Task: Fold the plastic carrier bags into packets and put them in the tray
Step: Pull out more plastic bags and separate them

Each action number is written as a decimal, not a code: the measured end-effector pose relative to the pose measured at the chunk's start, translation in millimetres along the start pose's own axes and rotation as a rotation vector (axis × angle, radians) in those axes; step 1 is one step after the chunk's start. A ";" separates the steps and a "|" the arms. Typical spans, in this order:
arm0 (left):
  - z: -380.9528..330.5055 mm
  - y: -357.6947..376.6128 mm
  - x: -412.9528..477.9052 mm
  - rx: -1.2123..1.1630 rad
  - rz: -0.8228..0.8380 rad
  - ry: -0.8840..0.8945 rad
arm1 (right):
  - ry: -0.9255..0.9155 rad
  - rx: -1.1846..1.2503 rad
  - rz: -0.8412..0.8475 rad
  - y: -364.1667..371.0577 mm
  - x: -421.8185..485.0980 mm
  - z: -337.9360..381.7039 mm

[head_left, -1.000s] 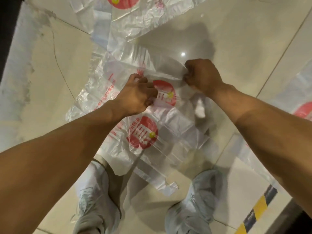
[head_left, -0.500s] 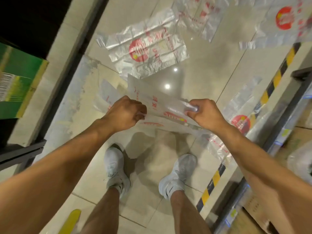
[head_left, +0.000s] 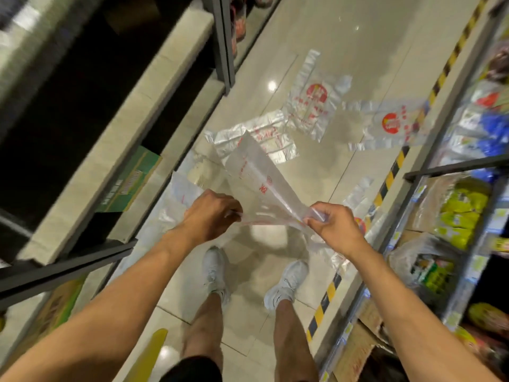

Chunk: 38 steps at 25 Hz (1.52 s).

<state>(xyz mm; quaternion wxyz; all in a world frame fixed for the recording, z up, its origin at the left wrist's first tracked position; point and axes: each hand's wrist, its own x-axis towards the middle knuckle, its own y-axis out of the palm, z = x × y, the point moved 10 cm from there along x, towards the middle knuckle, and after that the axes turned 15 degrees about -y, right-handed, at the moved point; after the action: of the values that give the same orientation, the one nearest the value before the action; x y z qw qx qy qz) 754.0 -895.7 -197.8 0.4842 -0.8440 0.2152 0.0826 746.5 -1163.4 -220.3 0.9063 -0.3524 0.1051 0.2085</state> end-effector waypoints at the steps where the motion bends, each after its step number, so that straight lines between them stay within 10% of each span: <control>1: -9.4 -22.8 -13.6 0.002 -0.008 0.012 | -0.006 0.003 -0.002 -9.4 -9.1 26.2; 18: -39.7 -170.3 -270.0 0.015 -0.323 -0.159 | -0.331 0.042 0.304 3.4 -110.7 271.9; 38: 115.9 -193.2 -716.7 -0.181 -0.803 -0.716 | -0.787 -0.226 0.935 314.3 -277.0 607.8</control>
<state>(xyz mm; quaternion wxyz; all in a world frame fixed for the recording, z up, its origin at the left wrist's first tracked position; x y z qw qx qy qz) 207.2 -509.0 142.6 0.4462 -0.8173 -0.3101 0.1918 384.1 -623.8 129.6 0.6467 -0.2596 -0.1166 0.7076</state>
